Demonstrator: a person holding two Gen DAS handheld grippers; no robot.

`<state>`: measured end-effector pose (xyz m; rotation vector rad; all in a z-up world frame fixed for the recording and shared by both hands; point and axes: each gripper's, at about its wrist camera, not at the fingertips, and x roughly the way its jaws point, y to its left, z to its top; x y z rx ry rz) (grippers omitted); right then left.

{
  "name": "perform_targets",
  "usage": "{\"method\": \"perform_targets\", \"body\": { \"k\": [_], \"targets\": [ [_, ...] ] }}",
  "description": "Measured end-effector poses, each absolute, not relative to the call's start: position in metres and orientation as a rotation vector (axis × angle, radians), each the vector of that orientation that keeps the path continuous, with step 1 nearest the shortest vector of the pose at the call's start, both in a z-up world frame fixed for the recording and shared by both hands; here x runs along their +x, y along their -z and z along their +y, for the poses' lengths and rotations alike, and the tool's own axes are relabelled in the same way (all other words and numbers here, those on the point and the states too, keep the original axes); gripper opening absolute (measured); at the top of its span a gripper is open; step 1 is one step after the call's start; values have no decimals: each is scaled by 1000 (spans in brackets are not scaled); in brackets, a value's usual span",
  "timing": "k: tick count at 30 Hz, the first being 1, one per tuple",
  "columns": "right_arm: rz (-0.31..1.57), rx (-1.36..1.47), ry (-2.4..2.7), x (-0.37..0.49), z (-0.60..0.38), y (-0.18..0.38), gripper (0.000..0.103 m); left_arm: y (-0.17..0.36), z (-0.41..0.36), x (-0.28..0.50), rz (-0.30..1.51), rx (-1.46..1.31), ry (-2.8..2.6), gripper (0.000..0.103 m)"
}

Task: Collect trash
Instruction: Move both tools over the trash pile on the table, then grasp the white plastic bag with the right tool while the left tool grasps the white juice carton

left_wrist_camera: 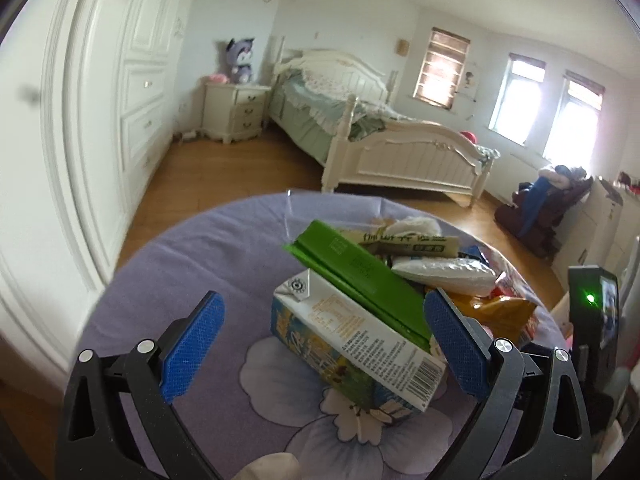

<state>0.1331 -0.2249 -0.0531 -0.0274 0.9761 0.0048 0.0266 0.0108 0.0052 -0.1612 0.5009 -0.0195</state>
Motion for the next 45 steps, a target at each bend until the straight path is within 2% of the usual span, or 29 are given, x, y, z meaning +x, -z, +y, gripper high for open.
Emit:
{"method": "perform_targets", "body": {
  "k": [1,3,8,11,19,33,39,45],
  "targets": [
    [1033,-51,-39,136,-225,49,98,-13,7,17,472,-122,19,98],
    [1031,-64,-76,119,-228,38,98,-26,4,0,449,-88,36,98],
    [681,7,-275,25,-242,-30,98,-44,-1,-12,520,-109,61,98],
    [517,101,-325,-11,-257,-41,98,-48,-5,-12,543,-114,53,98],
    [357,-5,-260,-24,-260,-53,98,-55,-9,-22,550,-50,29,98],
    [456,25,-246,-13,-265,-47,98,-55,10,-18,573,-62,29,98],
    [513,7,-296,3,-259,-46,98,-37,38,-5,655,-177,38,98],
    [584,-122,-463,55,-228,-70,98,-13,49,18,764,-248,64,98]
  ]
}}
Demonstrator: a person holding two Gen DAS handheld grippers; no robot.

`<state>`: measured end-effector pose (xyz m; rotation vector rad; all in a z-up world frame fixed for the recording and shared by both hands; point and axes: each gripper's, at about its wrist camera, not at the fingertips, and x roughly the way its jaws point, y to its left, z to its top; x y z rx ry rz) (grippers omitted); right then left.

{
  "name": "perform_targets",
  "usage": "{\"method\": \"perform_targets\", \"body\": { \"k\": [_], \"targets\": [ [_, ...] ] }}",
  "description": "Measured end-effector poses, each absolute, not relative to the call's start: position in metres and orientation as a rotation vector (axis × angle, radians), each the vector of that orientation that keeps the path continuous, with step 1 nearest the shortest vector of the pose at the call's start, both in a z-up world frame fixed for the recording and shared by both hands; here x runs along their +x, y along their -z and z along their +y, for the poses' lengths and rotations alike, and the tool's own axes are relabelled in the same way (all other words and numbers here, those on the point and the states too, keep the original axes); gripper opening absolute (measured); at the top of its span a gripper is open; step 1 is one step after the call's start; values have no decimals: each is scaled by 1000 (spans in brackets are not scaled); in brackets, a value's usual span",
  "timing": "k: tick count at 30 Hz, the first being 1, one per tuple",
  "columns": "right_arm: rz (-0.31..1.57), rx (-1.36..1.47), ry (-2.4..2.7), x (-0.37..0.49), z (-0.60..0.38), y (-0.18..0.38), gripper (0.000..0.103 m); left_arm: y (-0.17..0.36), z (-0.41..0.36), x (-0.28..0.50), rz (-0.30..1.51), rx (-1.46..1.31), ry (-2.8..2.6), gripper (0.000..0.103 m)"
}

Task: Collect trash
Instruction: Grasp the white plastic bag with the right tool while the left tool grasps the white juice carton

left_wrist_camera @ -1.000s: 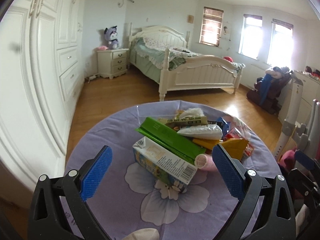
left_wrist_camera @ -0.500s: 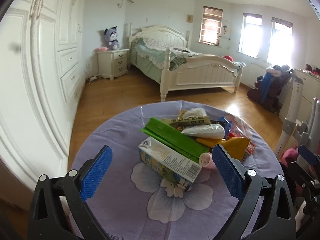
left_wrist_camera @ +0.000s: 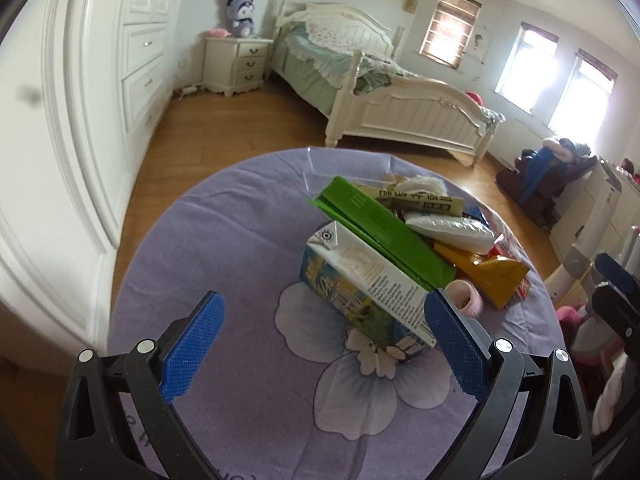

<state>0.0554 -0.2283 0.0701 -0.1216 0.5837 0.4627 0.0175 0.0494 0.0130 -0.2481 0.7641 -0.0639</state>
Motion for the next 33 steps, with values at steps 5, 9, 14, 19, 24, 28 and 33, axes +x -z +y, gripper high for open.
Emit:
{"method": "perform_targets", "body": {
  "k": [5,9,14,19,24,28,33],
  "targets": [
    [721,-301,-518,116,-189,-54,98,4,52,35,836,-321,94,98],
    [790,-354,-552,151,-178,-31,74,16,56,48,868,-409,107,98],
    [812,-430,-577,173,-170,-12,69,22,42,72,904,-417,118,98],
    [863,-429,-588,178,-170,-4,52,27,33,87,943,-423,100,98],
    [853,-356,-571,169,-183,-6,74,31,34,92,958,-417,49,98],
    [888,-324,-571,173,-184,6,55,36,35,92,931,-461,85,84],
    [833,-264,-585,140,-190,-4,44,30,36,80,904,-457,132,62]
  ]
}}
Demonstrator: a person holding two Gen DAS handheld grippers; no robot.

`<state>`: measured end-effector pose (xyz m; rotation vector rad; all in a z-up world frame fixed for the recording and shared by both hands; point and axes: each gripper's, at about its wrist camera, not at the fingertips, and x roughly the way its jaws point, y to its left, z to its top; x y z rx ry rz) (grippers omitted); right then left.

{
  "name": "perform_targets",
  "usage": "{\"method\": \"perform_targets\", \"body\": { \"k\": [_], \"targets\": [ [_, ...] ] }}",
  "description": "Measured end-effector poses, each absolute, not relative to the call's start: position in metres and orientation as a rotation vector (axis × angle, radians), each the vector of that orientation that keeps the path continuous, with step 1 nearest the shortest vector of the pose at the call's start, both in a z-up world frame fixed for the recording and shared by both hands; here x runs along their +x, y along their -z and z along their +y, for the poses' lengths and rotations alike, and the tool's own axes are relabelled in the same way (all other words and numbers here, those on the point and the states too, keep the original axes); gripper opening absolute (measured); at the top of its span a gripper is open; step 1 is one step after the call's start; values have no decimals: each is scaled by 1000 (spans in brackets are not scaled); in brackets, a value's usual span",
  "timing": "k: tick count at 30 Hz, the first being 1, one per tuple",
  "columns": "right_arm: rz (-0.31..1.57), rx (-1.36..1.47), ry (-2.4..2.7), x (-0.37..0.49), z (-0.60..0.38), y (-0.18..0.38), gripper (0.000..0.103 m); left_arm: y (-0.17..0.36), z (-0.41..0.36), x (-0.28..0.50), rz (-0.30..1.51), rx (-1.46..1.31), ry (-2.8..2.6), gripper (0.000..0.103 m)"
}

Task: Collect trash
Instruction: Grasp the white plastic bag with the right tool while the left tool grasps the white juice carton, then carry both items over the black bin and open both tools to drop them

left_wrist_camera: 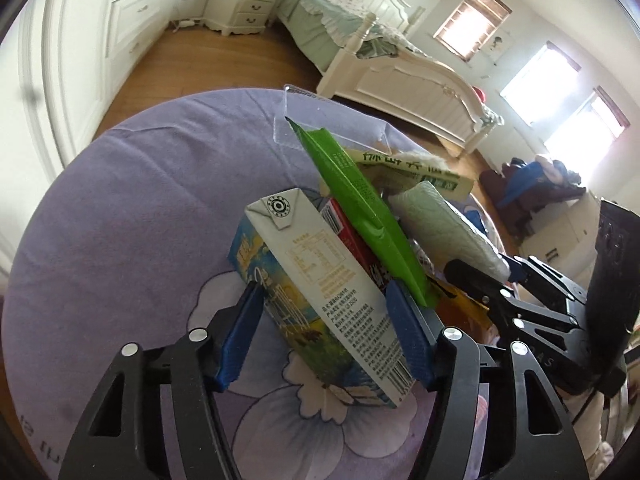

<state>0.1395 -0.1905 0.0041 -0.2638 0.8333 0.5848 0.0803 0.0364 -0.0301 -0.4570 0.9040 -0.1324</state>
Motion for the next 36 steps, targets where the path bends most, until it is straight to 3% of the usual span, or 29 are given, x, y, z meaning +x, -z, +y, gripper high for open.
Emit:
{"method": "perform_targets", "body": {
  "k": [5,6,8,12,13,17,20,29,36],
  "targets": [
    [730,-93,-572,93,-225,-28,37,25,37,73,919,-448,159,61],
    [721,-51,-563,86,-234,-29,37,24,36,72,921,-433,154,63],
    [718,5,-548,71,-245,-30,36,21,29,71,934,-382,122,77],
    [707,68,-527,35,-260,-26,35,22,14,67,939,-297,119,81],
    [706,82,-525,33,-262,-26,35,22,14,67,933,-296,124,80],
    [681,125,-515,10,-271,-28,35,21,23,59,881,-240,134,50],
    [672,163,-514,6,-280,-28,35,16,29,56,872,-218,155,44],
    [628,251,-497,-3,-295,-35,34,-13,42,18,790,-216,228,42],
    [569,289,-396,-20,-324,-38,34,-62,-8,-4,692,-196,413,42]
  ]
}}
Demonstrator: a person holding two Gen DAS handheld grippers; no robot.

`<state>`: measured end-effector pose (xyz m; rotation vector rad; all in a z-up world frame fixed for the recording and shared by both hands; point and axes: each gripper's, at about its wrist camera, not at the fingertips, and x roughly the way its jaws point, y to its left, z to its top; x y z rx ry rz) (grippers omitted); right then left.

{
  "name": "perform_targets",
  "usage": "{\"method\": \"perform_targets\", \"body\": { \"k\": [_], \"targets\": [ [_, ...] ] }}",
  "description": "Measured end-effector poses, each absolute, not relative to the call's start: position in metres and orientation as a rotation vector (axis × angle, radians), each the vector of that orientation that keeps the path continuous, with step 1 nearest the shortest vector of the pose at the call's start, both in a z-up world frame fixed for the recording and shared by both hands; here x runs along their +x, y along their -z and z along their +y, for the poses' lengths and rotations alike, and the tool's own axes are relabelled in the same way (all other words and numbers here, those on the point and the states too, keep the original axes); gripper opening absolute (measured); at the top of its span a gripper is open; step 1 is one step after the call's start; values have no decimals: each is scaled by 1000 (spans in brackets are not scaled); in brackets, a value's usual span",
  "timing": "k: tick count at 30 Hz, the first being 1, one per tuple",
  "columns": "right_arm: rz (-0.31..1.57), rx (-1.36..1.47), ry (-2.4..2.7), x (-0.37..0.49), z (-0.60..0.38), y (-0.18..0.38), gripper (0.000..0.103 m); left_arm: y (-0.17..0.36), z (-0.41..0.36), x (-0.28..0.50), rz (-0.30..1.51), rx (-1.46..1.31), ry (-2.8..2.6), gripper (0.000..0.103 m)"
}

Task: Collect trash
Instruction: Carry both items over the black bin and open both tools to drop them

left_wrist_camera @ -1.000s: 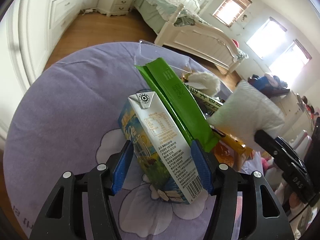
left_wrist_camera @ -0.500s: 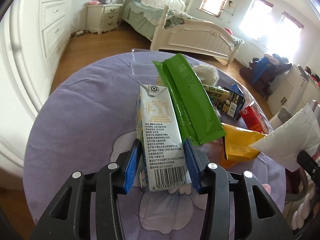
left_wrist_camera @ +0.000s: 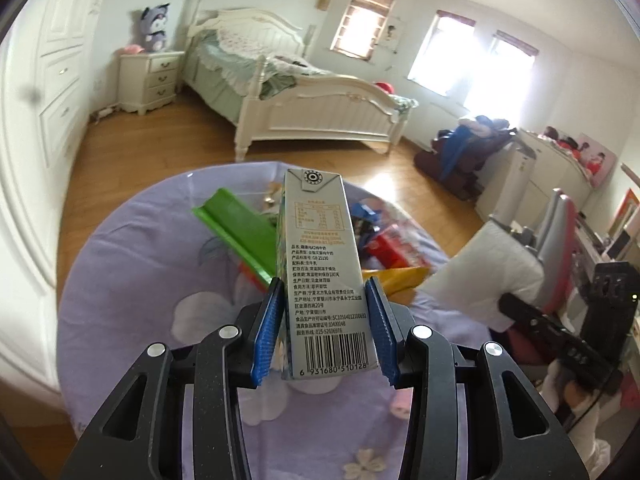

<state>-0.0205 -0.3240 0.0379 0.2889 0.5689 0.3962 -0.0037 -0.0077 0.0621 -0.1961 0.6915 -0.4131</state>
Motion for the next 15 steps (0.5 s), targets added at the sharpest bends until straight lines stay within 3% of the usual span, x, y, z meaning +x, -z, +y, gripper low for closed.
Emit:
{"method": "perform_targets", "body": {
  "k": [8,15],
  "targets": [
    [486,221,-80,-56,-381,-36,34,-69,-118,7,725,-203,741,42],
    [570,130,198,-69,-426,17,34,-28,-222,23,850,-181,955,42]
  ]
}}
